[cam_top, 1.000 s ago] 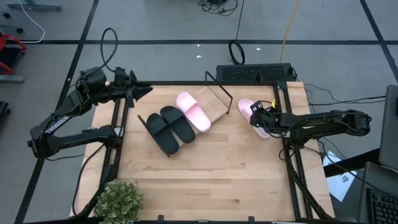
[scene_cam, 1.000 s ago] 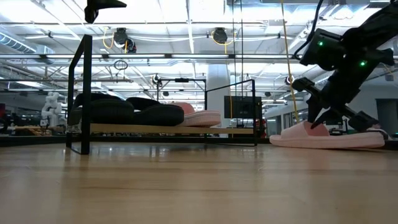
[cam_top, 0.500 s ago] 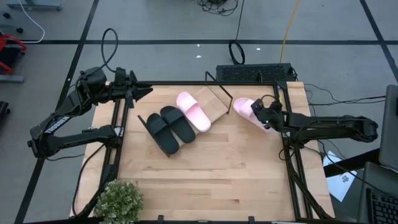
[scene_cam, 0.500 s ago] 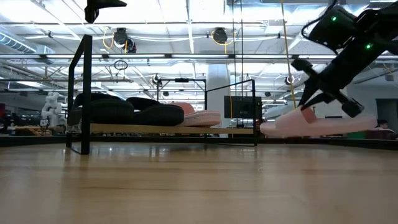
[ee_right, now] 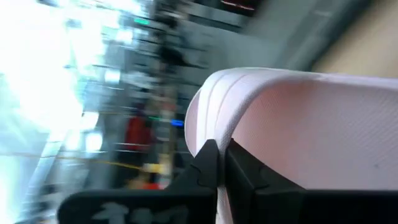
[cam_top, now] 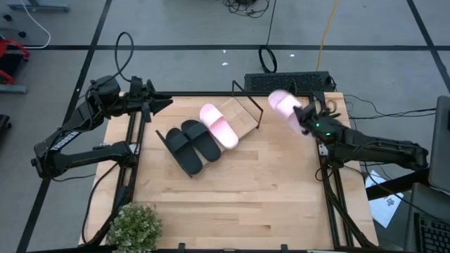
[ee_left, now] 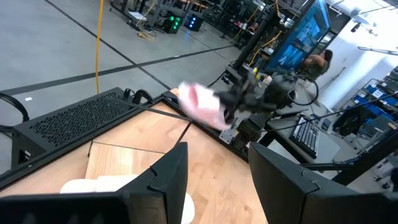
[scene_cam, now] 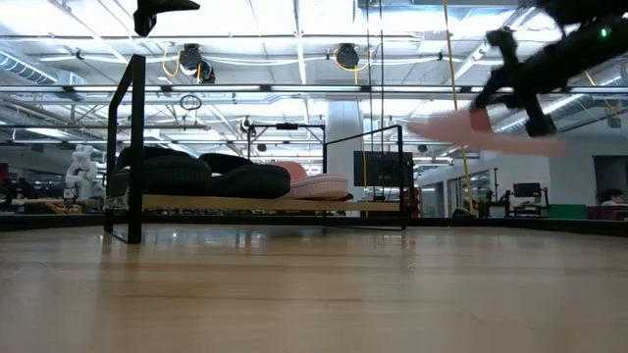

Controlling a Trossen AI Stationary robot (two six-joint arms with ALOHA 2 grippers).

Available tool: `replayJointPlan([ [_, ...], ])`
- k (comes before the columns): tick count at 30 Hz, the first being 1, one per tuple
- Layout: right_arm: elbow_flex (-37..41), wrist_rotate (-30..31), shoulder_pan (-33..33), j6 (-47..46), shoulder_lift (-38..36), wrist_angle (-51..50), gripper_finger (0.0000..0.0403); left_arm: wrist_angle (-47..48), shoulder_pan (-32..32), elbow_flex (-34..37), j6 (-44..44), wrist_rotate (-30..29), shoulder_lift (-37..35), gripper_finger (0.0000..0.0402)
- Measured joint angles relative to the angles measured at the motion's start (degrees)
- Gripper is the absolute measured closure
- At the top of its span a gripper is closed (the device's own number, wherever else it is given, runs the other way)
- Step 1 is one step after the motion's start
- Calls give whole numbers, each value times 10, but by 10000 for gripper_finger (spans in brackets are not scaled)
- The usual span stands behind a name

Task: Pick and place slides into the shelf
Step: Put the pink slide on the shelf

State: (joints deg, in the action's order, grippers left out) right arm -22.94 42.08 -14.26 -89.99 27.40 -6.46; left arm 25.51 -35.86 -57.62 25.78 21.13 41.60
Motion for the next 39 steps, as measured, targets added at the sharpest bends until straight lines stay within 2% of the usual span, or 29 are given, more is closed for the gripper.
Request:
replayJointPlan([
  [4,-24,27,0,135,-10,157,402,0,0,0,0,0,0,236],
  [8,-75,21,8,232,26,270,402,0,0,0,0,0,0,236],
  [12,-154,13,28,248,108,276,402,0,0,0,1,-1,0,236],
  [19,-327,11,58,245,305,285,402,0,0,0,3,-7,0,236],
  [23,-411,11,71,202,405,283,402,0,0,0,2,-7,0,236],
  [26,-446,11,81,132,467,268,402,0,0,0,-4,-7,0,236],
  [33,-452,-6,99,-81,563,223,402,1,0,0,-14,-7,0,236],
  [39,-452,-12,80,-117,589,196,402,17,0,0,-30,-7,0,236],
])
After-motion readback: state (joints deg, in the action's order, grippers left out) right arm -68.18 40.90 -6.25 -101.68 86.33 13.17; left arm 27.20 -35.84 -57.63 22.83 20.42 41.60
